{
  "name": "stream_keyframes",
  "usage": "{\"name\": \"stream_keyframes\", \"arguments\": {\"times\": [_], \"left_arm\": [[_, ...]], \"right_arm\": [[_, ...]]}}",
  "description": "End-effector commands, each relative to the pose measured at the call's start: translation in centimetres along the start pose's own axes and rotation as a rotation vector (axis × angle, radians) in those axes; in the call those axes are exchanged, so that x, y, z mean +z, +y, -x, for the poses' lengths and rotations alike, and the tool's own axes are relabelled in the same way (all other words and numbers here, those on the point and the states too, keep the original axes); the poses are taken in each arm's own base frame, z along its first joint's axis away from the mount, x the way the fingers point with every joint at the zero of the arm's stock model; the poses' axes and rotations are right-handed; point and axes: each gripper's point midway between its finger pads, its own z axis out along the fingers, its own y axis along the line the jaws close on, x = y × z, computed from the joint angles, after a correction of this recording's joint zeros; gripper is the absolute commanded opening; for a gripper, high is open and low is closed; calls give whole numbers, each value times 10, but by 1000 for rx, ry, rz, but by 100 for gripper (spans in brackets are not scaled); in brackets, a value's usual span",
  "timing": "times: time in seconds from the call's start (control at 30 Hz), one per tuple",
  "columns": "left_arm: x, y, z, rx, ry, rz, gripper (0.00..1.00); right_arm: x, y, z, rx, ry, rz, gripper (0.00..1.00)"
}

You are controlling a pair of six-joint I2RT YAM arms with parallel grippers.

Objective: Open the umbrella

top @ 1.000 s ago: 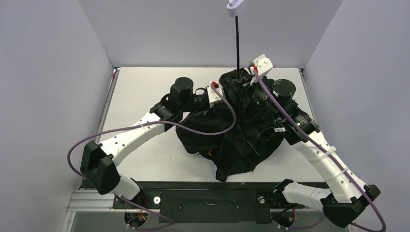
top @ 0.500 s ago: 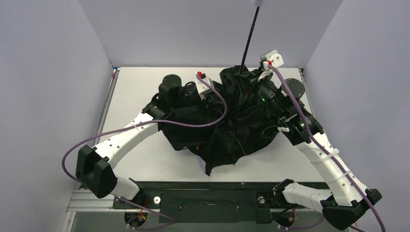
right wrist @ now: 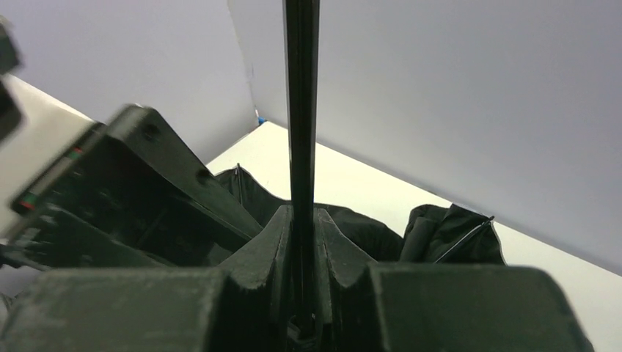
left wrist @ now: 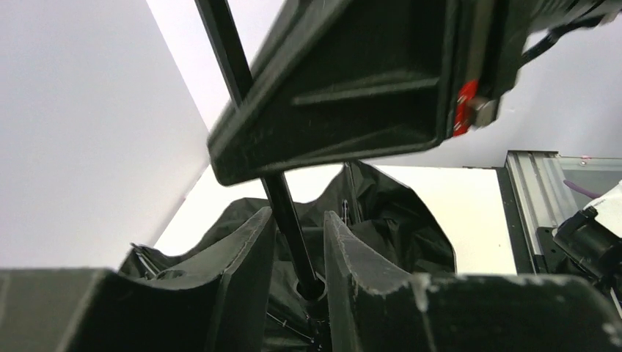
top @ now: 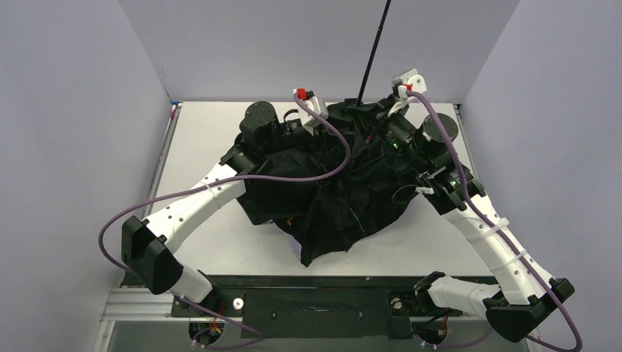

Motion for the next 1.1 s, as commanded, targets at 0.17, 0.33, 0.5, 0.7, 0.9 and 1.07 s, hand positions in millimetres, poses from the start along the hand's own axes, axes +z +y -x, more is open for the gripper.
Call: {"name": "stream_keyframes", "arguments": {"times": [0.17,0.33,0.5,0.7,0.9,1.07], "left_arm": [[-4,10,-60,-65,145,5,22],[-28,31,-116,-129,256,74,18],[-48,38,-165,-160,372,108,18],[-61,45,-204,-173,485,134,22],[-71,63,-224,-190,554,190,24],[-74,76,-231,-183,582,211,26]], "right_arm": [[-12,27,88,-3,-239,86,0],[-15,27,102,-12,-268,77,0],[-17,28,121,-14,-312,81,0],[-22,29,150,-11,-389,88,0],[-34,36,182,0,-468,119,0],[-40,40,193,2,-496,133,0]]}}
